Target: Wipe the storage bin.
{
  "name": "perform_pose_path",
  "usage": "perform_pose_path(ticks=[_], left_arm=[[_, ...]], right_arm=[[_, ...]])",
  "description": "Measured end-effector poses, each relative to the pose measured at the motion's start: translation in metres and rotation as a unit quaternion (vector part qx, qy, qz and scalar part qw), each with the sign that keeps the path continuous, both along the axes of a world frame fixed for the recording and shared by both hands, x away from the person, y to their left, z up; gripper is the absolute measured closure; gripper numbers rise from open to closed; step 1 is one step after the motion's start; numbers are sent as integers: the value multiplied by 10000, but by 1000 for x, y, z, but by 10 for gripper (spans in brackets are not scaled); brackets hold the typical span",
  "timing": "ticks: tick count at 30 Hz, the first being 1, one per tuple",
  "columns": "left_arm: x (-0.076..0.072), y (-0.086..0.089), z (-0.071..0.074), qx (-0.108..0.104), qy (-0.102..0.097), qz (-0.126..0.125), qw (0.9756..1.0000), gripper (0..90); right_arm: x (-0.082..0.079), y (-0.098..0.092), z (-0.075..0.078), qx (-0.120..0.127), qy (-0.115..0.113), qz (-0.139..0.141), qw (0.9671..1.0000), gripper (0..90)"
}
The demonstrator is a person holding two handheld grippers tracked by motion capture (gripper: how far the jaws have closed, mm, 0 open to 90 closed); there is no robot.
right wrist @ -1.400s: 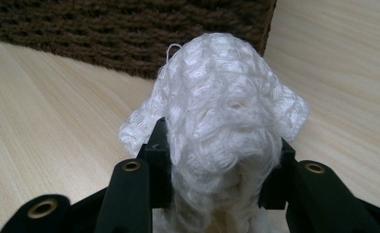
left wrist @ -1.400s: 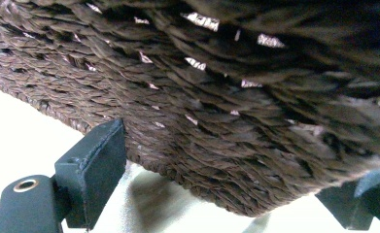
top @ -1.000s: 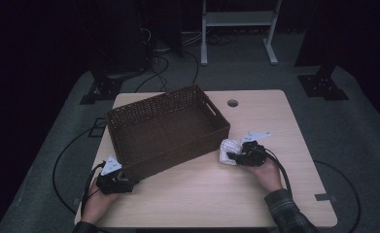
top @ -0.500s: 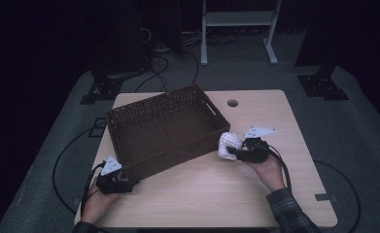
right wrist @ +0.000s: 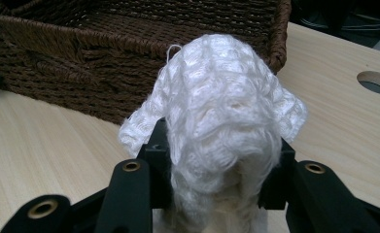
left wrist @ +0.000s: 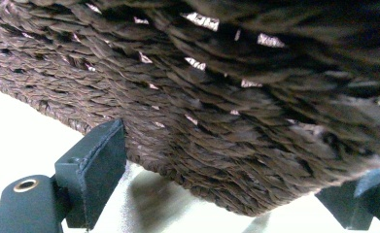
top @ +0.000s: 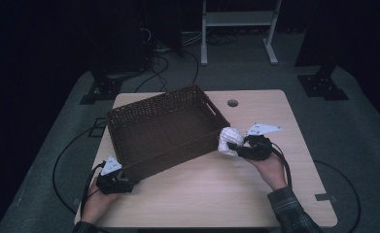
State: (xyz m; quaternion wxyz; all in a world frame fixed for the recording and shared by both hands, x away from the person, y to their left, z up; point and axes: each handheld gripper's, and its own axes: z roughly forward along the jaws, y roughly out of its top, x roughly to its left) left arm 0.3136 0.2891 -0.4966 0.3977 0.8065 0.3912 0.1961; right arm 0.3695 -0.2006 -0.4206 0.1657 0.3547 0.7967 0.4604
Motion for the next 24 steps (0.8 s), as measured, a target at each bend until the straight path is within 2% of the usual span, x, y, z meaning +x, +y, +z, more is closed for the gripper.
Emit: perform_pose_path(ticks=[14, 15, 24], left_arm=[[0, 0, 0, -5, 10, 3, 10000, 131], [0, 0, 0, -6, 11, 3, 10000, 132], [0, 0, 0, -5, 15, -3, 10000, 133]], right_arm=[[6, 8, -15, -207, 256, 79, 9994, 580], [6, 8, -17, -208, 242, 75, 9995, 580], [11, 15, -40, -430, 580, 117, 9973, 579]])
